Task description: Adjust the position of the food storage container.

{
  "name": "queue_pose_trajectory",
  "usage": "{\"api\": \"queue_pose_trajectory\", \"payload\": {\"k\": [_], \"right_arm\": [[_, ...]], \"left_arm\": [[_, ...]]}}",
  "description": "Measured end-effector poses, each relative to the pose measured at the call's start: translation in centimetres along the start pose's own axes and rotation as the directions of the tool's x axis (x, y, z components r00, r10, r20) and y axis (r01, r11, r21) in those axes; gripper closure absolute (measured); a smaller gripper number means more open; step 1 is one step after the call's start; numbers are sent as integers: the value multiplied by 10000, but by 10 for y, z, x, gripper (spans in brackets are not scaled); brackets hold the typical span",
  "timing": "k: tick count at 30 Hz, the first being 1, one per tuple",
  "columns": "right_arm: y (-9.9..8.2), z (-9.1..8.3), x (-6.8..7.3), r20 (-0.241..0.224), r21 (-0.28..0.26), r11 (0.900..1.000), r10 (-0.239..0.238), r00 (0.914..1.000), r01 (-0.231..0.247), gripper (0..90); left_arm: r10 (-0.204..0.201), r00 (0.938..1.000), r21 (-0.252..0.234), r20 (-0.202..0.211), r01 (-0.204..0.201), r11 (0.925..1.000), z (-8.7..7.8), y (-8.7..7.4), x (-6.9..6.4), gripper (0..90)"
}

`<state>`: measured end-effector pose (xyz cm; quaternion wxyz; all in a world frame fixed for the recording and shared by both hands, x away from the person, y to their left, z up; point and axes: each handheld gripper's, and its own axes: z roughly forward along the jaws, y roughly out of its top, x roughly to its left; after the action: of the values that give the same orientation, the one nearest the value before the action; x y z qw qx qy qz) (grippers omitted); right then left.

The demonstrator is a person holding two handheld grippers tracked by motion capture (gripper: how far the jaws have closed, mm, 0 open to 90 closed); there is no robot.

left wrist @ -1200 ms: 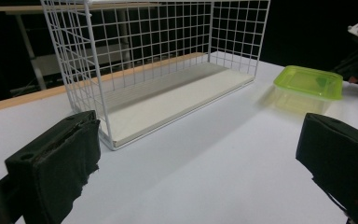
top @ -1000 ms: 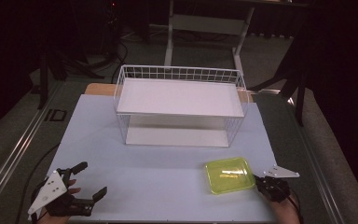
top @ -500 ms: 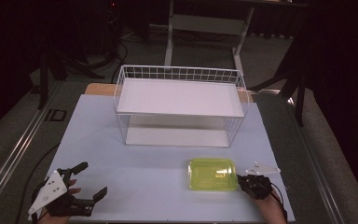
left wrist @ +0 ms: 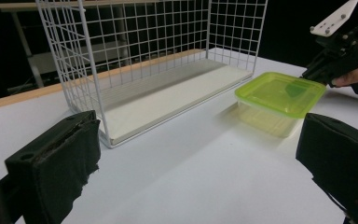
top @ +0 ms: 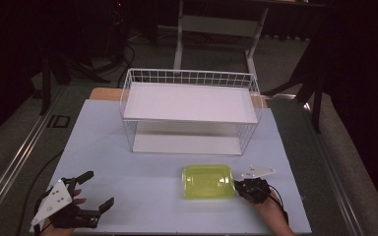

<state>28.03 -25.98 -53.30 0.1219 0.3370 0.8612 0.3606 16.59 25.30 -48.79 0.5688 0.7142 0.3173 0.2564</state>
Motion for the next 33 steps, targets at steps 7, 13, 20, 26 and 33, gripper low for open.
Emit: {"api": "queue_pose_trajectory", "payload": {"k": [7, 13, 20, 26, 33], "right_arm": [[-3, -3, -2, -43, -109, 9993, 349, 9994, -349, 900], [5, 5, 6, -291, 19, 9999, 126, 9995, -125, 900], [18, 18, 15, -625, 124, 9998, -164, 9979, 173, 900], [29, 29, 26, -843, 310, 9984, -445, 9954, 473, 900], [40, 43, 42, -1167, 391, 9959, -767, 9902, 818, 900]], "left_arm": [[113, 9999, 27, 30, -113, 9999, 0, 1, -1, 5], [136, 9999, 46, 33, -136, 9999, 1, 1, -2, 5], [143, 9999, 64, 22, -143, 9999, 1, 0, -1, 5], [84, 10000, 92, 20, -84, 9999, 1, 0, -1, 5], [111, 9999, 99, 1, -111, 9999, 1, 0, -1, 5]]}}
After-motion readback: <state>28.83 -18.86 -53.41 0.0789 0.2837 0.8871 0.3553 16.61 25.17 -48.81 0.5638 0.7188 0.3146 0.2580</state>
